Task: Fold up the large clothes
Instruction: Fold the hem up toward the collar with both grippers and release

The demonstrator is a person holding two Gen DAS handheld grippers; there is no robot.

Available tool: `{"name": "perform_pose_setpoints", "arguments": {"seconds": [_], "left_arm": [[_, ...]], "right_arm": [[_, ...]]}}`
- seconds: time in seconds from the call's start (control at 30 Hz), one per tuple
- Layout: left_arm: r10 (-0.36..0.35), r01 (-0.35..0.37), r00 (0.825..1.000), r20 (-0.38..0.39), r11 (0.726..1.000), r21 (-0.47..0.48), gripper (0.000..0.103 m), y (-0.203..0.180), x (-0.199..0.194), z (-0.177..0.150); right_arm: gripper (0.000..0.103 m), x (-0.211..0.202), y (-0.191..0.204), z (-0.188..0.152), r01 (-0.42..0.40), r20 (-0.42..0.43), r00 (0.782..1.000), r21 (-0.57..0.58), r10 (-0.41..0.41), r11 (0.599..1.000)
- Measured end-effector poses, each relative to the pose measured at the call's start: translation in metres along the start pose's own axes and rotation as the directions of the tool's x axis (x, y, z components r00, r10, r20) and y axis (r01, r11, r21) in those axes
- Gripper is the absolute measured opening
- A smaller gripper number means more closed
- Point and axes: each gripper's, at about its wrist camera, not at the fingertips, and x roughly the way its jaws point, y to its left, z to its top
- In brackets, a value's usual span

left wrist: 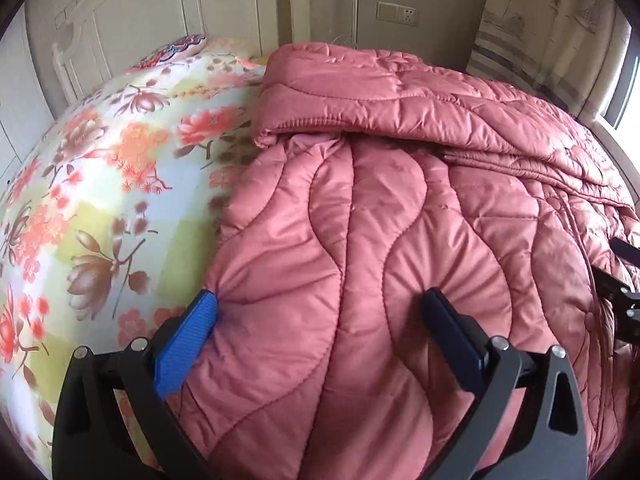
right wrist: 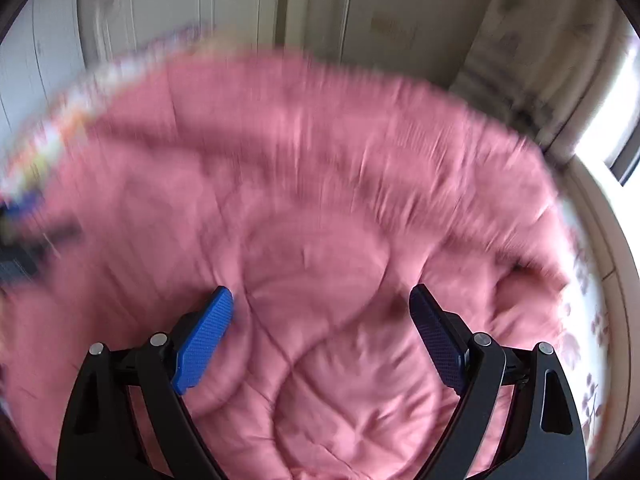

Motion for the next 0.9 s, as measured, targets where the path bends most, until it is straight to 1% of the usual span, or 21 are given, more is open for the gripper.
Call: {"name": "perform_pose_setpoints", "arguments": {"seconds": [0.03,0.07,0.1,0.17,0.2,0.27,0.3,0.37,0.47,0.5,0.53,0.57,0.63,0.67,0.73,0.77,0.8,0.83,0.87,0.9], "left_arm": [[0.014,-0.014,1.0,0.006,1.0,0.011,0.101,-0.003,-0.002,0.0],[0.036,-0.036,0.999,0.018,0.999,0.036,0.101,-0.008,-0.007,0.001],[0.039,-0.04,0.999,0.028,0.998,0.054,0.101,-0.013,-0.012,0.002],[0.011,-0.016,0.998,0.058,0.997,0.08,0.101,-0.024,-0.023,0.013],[0.005,-0.012,0.997,0.078,0.996,0.093,0.101,-0.031,-0.027,0.021],[0.017,-0.031,0.993,0.116,0.993,0.117,0.101,-0.043,-0.032,0.034],[0.021,-0.036,0.993,0.12,0.991,0.126,0.101,-0.048,-0.03,0.037],[0.025,-0.037,0.996,0.086,0.989,0.144,0.101,-0.06,-0.015,0.041],[0.034,-0.04,0.999,0.036,0.983,0.177,0.101,-0.069,0.016,0.029],[0.017,-0.025,0.999,0.05,0.987,0.16,0.101,-0.067,0.016,0.028],[-0.002,-0.004,0.999,0.042,0.99,0.144,0.101,-0.064,0.015,0.028],[-0.011,0.006,0.999,0.036,0.992,0.127,0.101,-0.059,0.018,0.026],[-0.044,0.042,0.999,0.018,0.995,0.096,0.101,-0.05,0.023,0.025],[-0.056,0.055,0.998,0.016,0.995,0.083,0.101,-0.047,0.024,0.025],[-0.057,0.056,0.998,0.015,0.995,0.08,0.101,-0.046,0.024,0.024],[-0.051,0.049,0.999,0.017,0.995,0.085,0.101,-0.047,0.024,0.024],[-0.046,0.044,0.999,0.02,0.995,0.088,0.101,-0.048,0.024,0.023],[-0.044,0.042,0.999,0.021,0.995,0.089,0.101,-0.048,0.023,0.023],[-0.044,0.042,0.999,0.021,0.995,0.088,0.101,-0.049,0.022,0.022],[-0.046,0.044,0.999,0.02,0.995,0.087,0.101,-0.049,0.022,0.021]], "right_arm": [[0.086,0.0,-0.003,0.001,-0.012,-0.024,1.0,0.021,0.012,1.0],[0.086,-0.003,-0.006,0.003,-0.005,-0.032,0.999,0.047,0.007,0.999],[0.086,-0.007,-0.007,0.005,0.002,-0.027,1.0,0.057,-0.001,0.998],[0.086,-0.021,-0.006,0.009,-0.017,0.031,0.999,0.043,0.015,0.999],[0.086,-0.029,-0.006,0.015,-0.018,0.073,0.997,0.026,0.016,0.999],[0.086,-0.038,-0.011,0.031,0.026,0.13,0.991,0.016,-0.028,1.0],[0.086,-0.039,-0.016,0.038,0.042,0.145,0.988,0.026,-0.046,0.999],[0.086,-0.036,-0.026,0.054,0.051,0.16,0.985,0.072,-0.062,0.996],[0.086,-0.006,-0.052,0.073,0.099,0.076,0.991,0.162,-0.113,0.982],[0.086,0.013,-0.063,0.076,0.123,0.016,0.992,0.186,-0.128,0.975],[0.086,0.029,-0.071,0.075,0.126,-0.031,0.992,0.196,-0.122,0.972],[0.087,0.037,-0.076,0.071,0.095,-0.031,0.995,0.206,-0.09,0.974],[0.087,0.034,-0.08,0.065,0.064,0.018,0.997,0.221,-0.07,0.973],[0.086,0.031,-0.079,0.061,0.059,0.02,0.998,0.227,-0.066,0.972],[0.086,0.013,-0.077,0.054,0.055,0.0,0.998,0.25,-0.057,0.967],[0.086,-0.001,-0.074,0.048,0.031,0.011,0.999,0.263,-0.036,0.964],[0.086,-0.021,-0.069,0.039,-0.013,0.044,0.999,0.27,0.002,0.963],[0.086,-0.035,-0.063,0.03,-0.037,0.068,0.997,0.259,0.02,0.965],[0.086,-0.046,-0.055,0.021,-0.043,0.08,0.997,0.232,0.025,0.972],[0.086,-0.054,-0.043,0.01,-0.037,0.071,0.997,0.181,0.024,0.983]]}}
